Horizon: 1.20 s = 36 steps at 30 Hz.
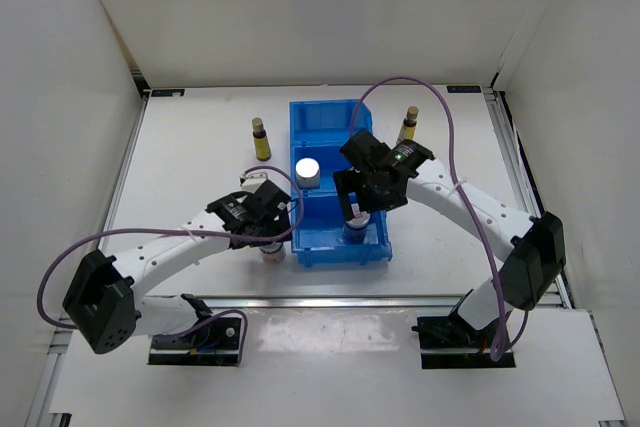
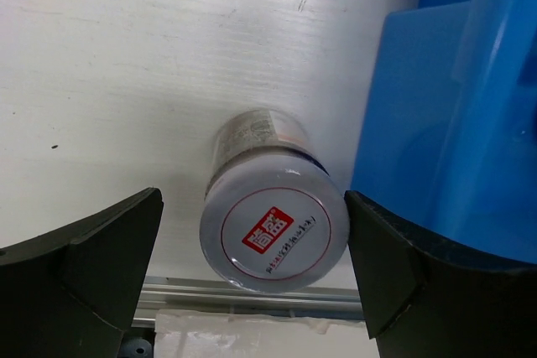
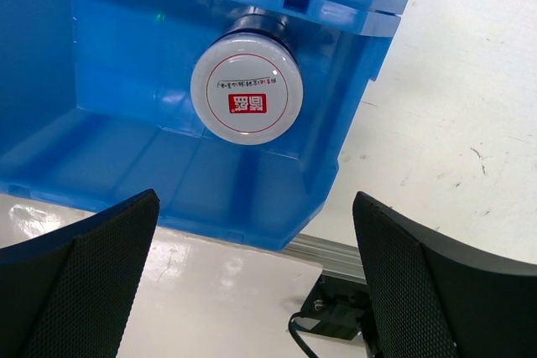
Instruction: Organize the condiment bottles
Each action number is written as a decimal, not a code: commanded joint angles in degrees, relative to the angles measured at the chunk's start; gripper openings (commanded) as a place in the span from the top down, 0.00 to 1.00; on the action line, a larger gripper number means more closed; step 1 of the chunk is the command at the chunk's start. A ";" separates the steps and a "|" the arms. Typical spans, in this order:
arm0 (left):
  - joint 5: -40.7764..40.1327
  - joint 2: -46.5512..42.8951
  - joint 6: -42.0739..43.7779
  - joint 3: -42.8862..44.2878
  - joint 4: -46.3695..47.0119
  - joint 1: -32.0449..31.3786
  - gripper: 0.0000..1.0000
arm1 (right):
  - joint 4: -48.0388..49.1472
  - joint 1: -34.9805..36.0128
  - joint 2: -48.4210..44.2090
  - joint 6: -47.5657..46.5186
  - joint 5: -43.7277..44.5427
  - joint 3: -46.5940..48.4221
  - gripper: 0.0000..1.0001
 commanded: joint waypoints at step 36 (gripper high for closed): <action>3.95 13.57 3.34 35.19 -4.58 -6.12 0.88 | -1.05 -2.46 -8.64 2.94 6.26 -4.30 0.01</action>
